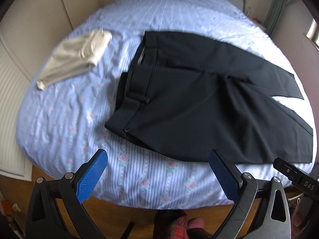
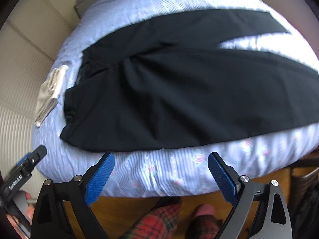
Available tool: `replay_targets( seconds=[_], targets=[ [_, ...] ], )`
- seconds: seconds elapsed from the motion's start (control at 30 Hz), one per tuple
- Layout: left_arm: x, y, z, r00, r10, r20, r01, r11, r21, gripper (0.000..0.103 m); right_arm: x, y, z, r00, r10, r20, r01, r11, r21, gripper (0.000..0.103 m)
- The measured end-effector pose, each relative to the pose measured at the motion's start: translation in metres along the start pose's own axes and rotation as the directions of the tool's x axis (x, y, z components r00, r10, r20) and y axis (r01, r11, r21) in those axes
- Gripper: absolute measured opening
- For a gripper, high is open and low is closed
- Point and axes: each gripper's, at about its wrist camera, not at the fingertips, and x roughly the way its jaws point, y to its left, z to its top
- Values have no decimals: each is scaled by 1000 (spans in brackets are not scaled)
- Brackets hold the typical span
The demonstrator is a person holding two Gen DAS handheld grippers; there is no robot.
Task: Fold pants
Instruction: 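Lower both tools to the trouser waistband and close both grippers on it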
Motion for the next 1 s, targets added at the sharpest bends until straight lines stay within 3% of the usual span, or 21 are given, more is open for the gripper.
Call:
replay_targets(
  seconds=[0.2,0.37,0.57,0.67,0.73,0.8,0.83,0.93,1.0],
  targets=[
    [72,19,4,990,-43,-134,34,997,-68,102,67,-17,-3,997,-14,-79,25,989,145,86],
    [109,28,11,975,-105,-195,78,987,-142,101,90,-34,-11,994,6,-108,22,967,254,82],
    [143,33,22,948,-195,-253,146,969,-200,85,116,-51,-11,992,60,-114,-11,924,383,74],
    [146,31,29,937,-225,-266,170,962,-214,69,118,-55,-4,993,55,-103,-10,916,400,67],
    [141,29,36,940,-219,-261,169,965,-202,43,114,-56,2,995,51,-80,-14,912,409,51],
    [133,29,43,945,-200,-257,157,971,-179,25,111,-61,11,997,39,-69,-7,909,417,37],
    [129,29,46,944,-205,-258,164,972,-171,20,108,-65,17,996,37,-75,-2,906,423,28],
    [108,28,59,937,-239,-254,207,967,-146,15,92,-71,29,997,47,-69,-13,902,432,17],
    [90,23,66,941,-237,-242,217,970,-107,13,67,-65,39,998,39,-40,-20,921,390,14]
  ],
)
